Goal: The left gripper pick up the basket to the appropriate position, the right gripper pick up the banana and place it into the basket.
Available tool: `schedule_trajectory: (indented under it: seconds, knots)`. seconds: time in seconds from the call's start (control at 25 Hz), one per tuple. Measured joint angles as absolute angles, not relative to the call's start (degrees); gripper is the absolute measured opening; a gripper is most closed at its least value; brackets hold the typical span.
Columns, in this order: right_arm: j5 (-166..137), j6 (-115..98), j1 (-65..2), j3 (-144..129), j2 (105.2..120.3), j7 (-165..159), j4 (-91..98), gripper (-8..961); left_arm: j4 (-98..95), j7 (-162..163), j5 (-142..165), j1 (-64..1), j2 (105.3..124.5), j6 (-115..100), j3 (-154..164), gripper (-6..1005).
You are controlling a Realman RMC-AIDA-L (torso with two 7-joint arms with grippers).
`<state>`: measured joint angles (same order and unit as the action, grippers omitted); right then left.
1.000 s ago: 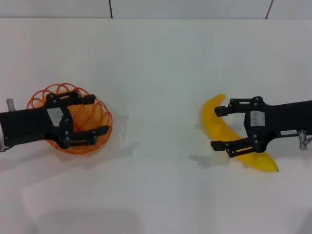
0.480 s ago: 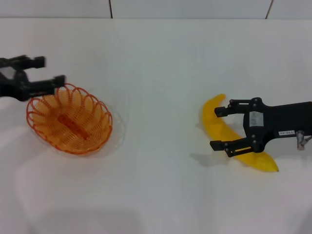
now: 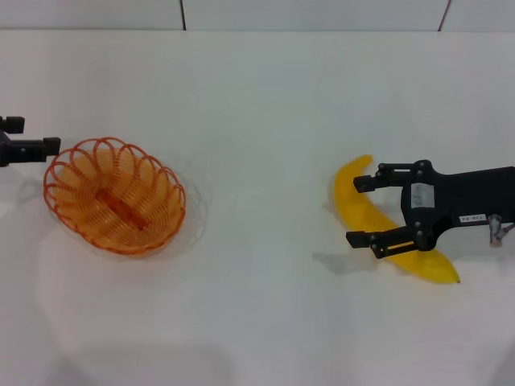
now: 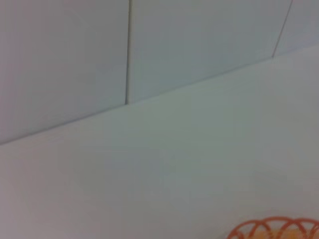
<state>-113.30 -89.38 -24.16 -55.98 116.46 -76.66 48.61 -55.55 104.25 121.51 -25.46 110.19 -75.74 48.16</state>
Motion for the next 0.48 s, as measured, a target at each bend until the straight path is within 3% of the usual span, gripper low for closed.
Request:
schedule_trajectory:
  seconds: [0.48]
  knots:
    - [-113.4,-89.4,-24.4,-56.5,116.40,-77.0,48.7,894,-48.7,103.4,127.6,-30.0,110.85,-71.6,48.3,764]
